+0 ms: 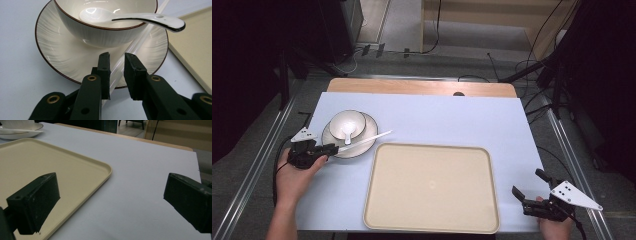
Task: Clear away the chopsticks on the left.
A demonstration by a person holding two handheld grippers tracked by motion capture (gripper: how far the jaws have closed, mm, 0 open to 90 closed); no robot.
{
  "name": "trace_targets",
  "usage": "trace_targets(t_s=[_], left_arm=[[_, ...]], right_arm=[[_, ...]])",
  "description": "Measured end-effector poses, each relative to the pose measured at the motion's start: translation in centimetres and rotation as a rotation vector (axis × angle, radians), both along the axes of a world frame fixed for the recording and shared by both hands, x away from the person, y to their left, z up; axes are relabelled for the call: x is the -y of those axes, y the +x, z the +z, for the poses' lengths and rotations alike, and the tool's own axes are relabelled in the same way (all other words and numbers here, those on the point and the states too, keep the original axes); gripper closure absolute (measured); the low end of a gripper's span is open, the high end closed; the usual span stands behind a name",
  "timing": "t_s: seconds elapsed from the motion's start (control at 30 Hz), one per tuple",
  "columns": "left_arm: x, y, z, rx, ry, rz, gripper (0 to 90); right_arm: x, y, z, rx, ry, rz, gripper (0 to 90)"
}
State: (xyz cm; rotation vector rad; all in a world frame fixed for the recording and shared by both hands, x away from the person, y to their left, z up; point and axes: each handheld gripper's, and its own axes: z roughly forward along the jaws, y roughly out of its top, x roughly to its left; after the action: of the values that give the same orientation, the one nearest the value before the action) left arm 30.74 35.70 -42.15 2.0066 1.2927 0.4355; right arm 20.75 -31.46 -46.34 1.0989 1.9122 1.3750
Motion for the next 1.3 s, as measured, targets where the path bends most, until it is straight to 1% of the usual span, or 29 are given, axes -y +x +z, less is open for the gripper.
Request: trace_targets(t_s=[0.17,0.27,0.37,0.53,0.57,0.6,0.73,0.77,0.87,1.03,1.07,1.1,1.13,1.3], left_arm=[[0.2,0.0,-0.1,-0.003,0.017,-0.005,73.8],[0.4,-0.1,-0.1,-0.003,0.016,-0.015,73.9],[0.5,0.0,-0.1,-0.004,0.024,-0.019,73.7],[0.6,-0.1,-0.1,-0.004,0.019,-0.022,73.7],[0.6,0.0,0.0,-0.011,-0.001,-0.036,73.7],[0.7,0.0,0.0,-0.007,-0.004,-0.042,73.7],[1.0,0.0,0.1,-0.004,-0.004,-0.044,74.5],[1.0,0.0,0.1,-0.005,0.004,-0.047,74.7],[1.1,0.0,0.1,-0.005,0.002,-0.051,76.5],[1.1,0.0,0.1,-0.004,0.001,-0.057,76.2],[1.3,-0.1,0.1,-0.01,0.006,-0.068,76.3],[1.4,0.0,0.0,-0.01,0.001,-0.074,76.4],[1.5,0.0,0.0,-0.015,0.015,-0.077,76.5],[2.0,0.1,-0.3,-0.034,0.036,-0.095,74.7]], right_arm=[[0.1,0.0,0.0,0.003,0.0,0.0,0.2],[0.1,0.0,0.0,0.0,0.004,-0.003,0.2],[0.1,-0.1,0.0,0.004,0.001,-0.003,0.2],[0.2,0.0,0.0,0.001,0.003,-0.006,0.2],[0.2,0.0,0.0,0.004,0.001,-0.005,0.2],[0.2,0.0,0.0,0.005,0.0,-0.005,0.2],[0.2,0.0,0.0,0.004,0.002,-0.007,0.2],[0.2,0.0,0.0,0.005,0.001,-0.006,0.2],[0.2,-0.1,0.0,0.003,0.003,-0.01,0.2],[0.2,-0.1,0.0,0.004,0.001,-0.007,0.2],[0.2,-0.1,0.0,0.004,0.002,-0.008,0.2],[0.2,-0.1,0.0,0.004,0.002,-0.007,0.2],[0.2,-0.1,0.0,0.005,0.001,-0.008,0.2],[0.2,-0.1,0.0,0.002,0.0,-0.011,0.2]])
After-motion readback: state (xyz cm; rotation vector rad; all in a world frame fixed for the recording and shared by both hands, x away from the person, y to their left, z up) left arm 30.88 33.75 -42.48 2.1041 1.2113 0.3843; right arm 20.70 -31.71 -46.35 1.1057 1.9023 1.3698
